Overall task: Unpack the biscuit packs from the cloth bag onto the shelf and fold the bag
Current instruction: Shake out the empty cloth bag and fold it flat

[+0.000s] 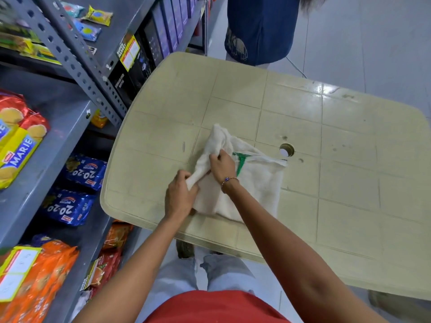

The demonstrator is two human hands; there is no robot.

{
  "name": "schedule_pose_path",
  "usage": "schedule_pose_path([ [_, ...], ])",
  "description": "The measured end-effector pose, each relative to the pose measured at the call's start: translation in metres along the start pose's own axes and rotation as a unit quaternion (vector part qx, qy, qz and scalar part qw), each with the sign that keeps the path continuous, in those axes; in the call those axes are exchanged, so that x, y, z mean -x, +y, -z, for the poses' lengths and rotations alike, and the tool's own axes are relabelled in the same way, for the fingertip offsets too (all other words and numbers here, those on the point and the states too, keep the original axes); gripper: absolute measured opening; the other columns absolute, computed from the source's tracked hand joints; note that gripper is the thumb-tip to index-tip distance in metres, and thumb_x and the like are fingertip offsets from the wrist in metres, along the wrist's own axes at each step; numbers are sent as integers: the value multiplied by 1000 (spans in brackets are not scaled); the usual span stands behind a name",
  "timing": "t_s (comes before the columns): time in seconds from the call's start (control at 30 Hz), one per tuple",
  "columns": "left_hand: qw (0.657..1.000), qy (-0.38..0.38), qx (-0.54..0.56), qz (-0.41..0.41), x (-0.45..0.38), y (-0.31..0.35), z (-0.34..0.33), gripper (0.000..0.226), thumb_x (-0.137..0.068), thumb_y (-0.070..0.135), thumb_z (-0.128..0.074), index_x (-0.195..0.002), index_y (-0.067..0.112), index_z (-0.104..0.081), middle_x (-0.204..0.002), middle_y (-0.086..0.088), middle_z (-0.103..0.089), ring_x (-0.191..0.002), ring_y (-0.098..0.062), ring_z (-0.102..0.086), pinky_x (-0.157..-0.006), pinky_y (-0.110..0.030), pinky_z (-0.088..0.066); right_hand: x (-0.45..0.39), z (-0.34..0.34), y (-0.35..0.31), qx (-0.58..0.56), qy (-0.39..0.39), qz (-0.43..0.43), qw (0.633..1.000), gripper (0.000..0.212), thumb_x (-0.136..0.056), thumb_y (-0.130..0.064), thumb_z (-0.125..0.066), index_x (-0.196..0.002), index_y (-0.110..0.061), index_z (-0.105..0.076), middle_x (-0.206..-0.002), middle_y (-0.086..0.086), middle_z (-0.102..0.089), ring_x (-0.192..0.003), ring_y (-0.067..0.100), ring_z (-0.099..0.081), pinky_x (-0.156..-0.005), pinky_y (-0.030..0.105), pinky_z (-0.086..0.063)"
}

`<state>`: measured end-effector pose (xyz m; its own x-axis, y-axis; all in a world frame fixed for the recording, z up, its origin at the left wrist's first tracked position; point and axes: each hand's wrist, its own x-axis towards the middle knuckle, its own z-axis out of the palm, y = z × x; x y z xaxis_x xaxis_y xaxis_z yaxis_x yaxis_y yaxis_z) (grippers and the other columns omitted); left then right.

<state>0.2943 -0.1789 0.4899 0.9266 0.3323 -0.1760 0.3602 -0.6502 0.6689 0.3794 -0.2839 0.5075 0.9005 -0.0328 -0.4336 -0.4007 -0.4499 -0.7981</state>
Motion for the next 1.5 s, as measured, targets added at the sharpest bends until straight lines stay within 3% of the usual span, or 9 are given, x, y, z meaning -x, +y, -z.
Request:
schedule_pose_path([
  [0.17,988,-52,-6,-142,9,42,-1,71,-86,18,-61,-148,13,-27,-129,-15,-58,-107,-31,-60,-85,-38,-52,5,43,7,-231,49,-26,971,20,-85,-15,-38,-71,-11,-52,-77,10,-55,-77,24,-54,-71,40,-50],
  [0.57,929,-255,-113,-243,49,86,-87,64,-95,9,-42,-151,23,-14,-112,-10,-41,-87,-31,-57,-79,-39,-49,-8,118,85,-150,171,-114,967,28,-81,-9,-40,-54,-16,-35,-59,0,-37,-63,18,-30,-54,29,-26],
  [0.67,926,-295,-134,-195,45,88,-92,50,-96,34,-42,-144,24,-31,-110,-10,-47,-96,-28,-55,-81,-38,-48,-5,119,91,-104,212,-133,962,11,-81,-14,-43,-80,-10,-54,-81,7,-55,-71,19,-45,-69,34,-44],
  [0.77,960,-151,-116,-204,42,92,-93,47,-93,48,-32,-115,16,-59,-104,-7,-58,-98,-24,-53,-81,-37,-48,-8,124,92,-8,287,-56,956,43,-76,-6,-48,-119,-7,-52,-124,8,-52,-110,20,-47,-99,28,-37],
  [0.9,970,-4,-160,-182,33,98,-118,61,-87,37,-33,-138,7,-42,-145,-11,-45,-137,-34,-37,-106,-46,-32,-24,106,75,200,54,262,942,46,-89,-17,-45,-134,-12,-44,-138,-3,-44,-131,10,-35,-117,31,-19],
  [1.0,968,-22,-231,-98,31,77,-137,75,-90,44,-34,-149,2,-11,-157,-18,-14,-146,-30,13,-116,-49,-1,-54,99,80,392,-69,246,884,50,-99,-31,-30,-148,-27,-19,-159,-7,-9,-148,18,1,-116,48,1],
  [1.1,967,-53,-246,-47,38,39,-141,89,-91,61,-31,-150,1,-4,-159,-18,-2,-146,-33,11,-116,-53,5,-79,105,97,447,-104,219,861,51,-100,-41,-21,-149,-35,-9,-160,-7,0,-148,20,6,-115,51,2],
  [1.3,975,-41,-215,-22,19,20,-118,89,-89,66,-13,-148,3,9,-158,-16,13,-147,-29,13,-118,-47,10,-91,115,97,351,-19,73,933,55,-100,-37,-21,-150,-15,-11,-160,2,-1,-148,22,4,-118,44,-1],
  [1.5,997,30,-64,0,45,72,-119,80,-94,55,-13,-145,0,15,-153,-16,23,-145,-25,20,-119,-36,12,-87,129,87,348,-117,278,888,49,-96,-7,-35,-144,-14,-33,-156,4,-25,-146,27,-15,-115,34,-14],
])
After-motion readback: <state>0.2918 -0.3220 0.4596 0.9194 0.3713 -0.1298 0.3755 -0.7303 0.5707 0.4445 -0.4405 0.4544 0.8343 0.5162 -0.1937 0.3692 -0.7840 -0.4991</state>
